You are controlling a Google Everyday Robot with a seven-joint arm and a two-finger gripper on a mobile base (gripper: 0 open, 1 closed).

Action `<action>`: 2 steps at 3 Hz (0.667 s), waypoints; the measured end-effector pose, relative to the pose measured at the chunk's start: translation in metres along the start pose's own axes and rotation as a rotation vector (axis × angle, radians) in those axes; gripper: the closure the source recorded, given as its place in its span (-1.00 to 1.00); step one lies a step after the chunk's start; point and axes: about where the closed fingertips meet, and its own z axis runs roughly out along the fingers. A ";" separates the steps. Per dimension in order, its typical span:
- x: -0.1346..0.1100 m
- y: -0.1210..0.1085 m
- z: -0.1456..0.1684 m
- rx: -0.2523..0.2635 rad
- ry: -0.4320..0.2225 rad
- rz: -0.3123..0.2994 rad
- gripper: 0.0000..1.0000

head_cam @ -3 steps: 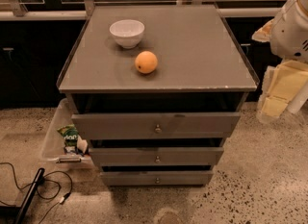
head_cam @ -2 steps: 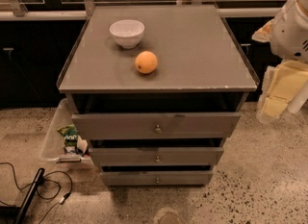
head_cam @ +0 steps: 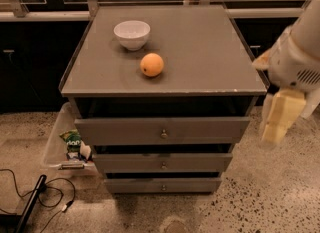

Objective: Open top drawer

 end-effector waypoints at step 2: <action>0.033 0.044 0.129 -0.134 -0.030 -0.119 -1.00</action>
Offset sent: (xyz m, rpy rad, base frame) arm -0.0289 -0.0072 -0.2262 0.0510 0.1075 0.3060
